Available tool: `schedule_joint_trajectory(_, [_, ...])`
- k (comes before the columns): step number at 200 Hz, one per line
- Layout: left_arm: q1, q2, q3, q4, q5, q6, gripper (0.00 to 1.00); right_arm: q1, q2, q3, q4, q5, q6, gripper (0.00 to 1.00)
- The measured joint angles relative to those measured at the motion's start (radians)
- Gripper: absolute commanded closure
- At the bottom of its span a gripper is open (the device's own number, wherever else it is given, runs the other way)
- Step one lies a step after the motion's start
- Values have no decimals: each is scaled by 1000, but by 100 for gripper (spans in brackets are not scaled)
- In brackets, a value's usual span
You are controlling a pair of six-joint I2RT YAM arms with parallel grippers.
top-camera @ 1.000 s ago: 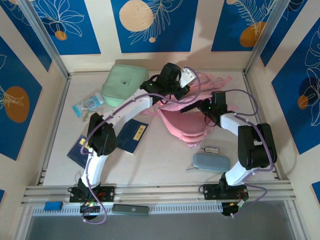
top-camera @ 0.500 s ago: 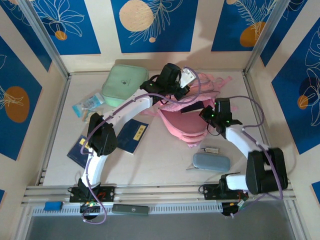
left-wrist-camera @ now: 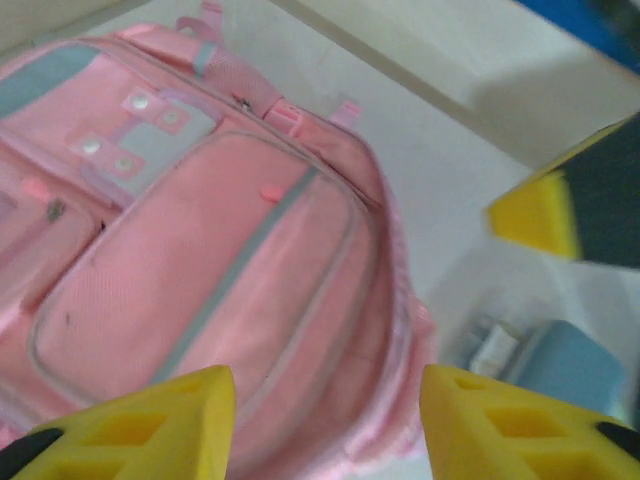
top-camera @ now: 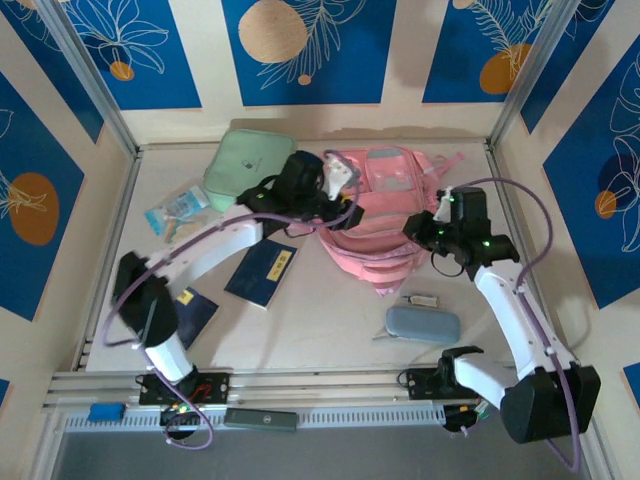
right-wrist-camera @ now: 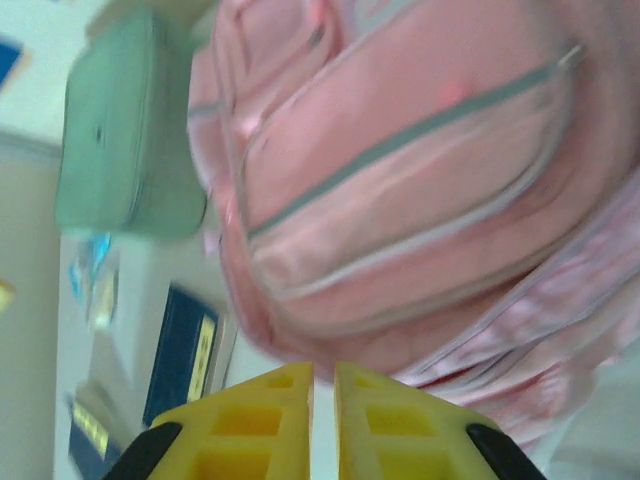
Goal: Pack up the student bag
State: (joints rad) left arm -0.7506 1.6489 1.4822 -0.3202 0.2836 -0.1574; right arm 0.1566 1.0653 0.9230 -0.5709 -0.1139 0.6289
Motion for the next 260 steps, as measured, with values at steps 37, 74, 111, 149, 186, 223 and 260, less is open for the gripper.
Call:
schedule_joint_trajectory(37, [149, -161, -258, 13, -50, -147, 37, 181, 78, -12, -12, -59, 20, 69])
schedule_joint_trajectory(74, [306, -168, -447, -56, -145, -217, 30, 365, 125, -88, 83, -45, 90, 57])
schedule_joint_trajectory(111, [408, -135, -507, -60, -185, -238, 25, 470, 199, -99, 151, 3, 140, 52])
schedule_joint_trajectory(149, [448, -20, -507, -25, -192, -240, 16, 483, 201, -99, 164, 31, 138, 50])
schedule_joint_trajectory(186, [453, 30, -557, 29, -194, -256, 12, 446, 167, -99, 157, 35, 137, 50])
schedule_joint_trajectory(223, [457, 25, -579, 61, -177, -257, 11, 396, 124, -109, 149, 32, 137, 50])
schedule_joint_trajectory(260, [432, -23, -643, 127, -156, -298, 10, 355, 109, -121, 132, 31, 130, 50])
